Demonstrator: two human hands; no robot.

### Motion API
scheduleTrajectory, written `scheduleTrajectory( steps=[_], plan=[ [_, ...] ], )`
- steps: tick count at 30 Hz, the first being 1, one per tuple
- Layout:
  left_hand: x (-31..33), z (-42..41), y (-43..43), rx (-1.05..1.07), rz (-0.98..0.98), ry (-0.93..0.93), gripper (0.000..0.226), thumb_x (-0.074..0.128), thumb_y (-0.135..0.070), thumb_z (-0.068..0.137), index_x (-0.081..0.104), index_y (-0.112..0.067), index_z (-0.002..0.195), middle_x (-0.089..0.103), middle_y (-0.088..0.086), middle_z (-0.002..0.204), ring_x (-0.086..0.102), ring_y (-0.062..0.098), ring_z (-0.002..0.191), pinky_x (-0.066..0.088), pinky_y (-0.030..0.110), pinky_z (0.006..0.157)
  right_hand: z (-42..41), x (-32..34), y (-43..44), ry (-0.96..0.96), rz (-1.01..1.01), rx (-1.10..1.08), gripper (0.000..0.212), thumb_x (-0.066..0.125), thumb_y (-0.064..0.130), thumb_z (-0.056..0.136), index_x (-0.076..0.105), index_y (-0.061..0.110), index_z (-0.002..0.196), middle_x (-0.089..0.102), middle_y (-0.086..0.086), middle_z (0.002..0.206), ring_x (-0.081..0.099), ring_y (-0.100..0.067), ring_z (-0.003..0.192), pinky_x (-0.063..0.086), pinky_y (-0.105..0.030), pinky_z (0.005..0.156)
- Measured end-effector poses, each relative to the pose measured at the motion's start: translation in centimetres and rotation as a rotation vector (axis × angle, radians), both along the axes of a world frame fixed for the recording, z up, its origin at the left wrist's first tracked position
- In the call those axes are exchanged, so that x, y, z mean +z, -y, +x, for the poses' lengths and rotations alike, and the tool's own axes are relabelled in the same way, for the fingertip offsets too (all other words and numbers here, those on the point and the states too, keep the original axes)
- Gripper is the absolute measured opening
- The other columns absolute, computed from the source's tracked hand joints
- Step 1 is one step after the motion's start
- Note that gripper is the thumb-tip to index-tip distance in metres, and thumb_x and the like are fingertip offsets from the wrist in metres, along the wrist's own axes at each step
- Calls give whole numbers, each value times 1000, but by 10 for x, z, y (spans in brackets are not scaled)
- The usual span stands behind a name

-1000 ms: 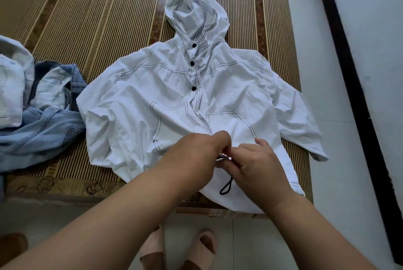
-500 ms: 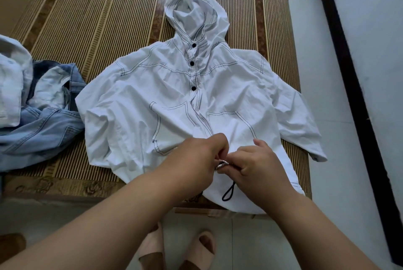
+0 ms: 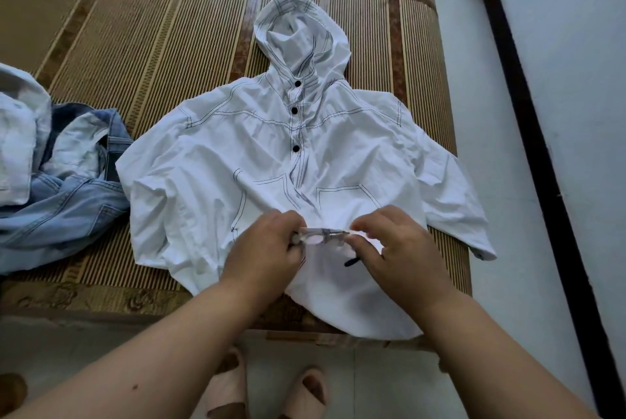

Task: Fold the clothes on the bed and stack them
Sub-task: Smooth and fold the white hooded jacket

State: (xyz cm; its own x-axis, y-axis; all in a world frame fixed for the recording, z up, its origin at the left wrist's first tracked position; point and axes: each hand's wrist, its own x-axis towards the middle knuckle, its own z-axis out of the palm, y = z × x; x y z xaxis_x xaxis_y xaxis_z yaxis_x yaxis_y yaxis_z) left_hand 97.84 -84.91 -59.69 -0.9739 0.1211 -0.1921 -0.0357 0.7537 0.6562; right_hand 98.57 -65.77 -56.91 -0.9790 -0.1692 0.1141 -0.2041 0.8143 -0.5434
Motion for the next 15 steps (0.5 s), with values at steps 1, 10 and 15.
scheduleTrajectory(
  steps=[1,10,15],
  plan=[
    [1,-2,6,31,54,-33,14,59,-9,81,62,-21,89,52,-5,80,51,18,80,42,34,68,4,-4,-6,127,-14,-9,44,71,51,78,69,18,106,67,1,93,64,-18,81,50,-32,73],
    [22,-4,50,-284,-93,-188,30,76,10,64,70,-12,82,61,4,78,57,22,62,40,25,53,28,-60,-40,483,428,-347,23,48,11,86,64,17,101,56,-8,100,59,-33,93,37,-32,66],
    [16,-13,106,-163,-426,-187,22,73,11,64,68,-8,74,58,13,72,54,30,60,31,28,50,3,-4,-70,166,241,-445,38,61,-8,74,73,11,105,65,-18,102,60,-38,95,45,-36,76]
  ],
)
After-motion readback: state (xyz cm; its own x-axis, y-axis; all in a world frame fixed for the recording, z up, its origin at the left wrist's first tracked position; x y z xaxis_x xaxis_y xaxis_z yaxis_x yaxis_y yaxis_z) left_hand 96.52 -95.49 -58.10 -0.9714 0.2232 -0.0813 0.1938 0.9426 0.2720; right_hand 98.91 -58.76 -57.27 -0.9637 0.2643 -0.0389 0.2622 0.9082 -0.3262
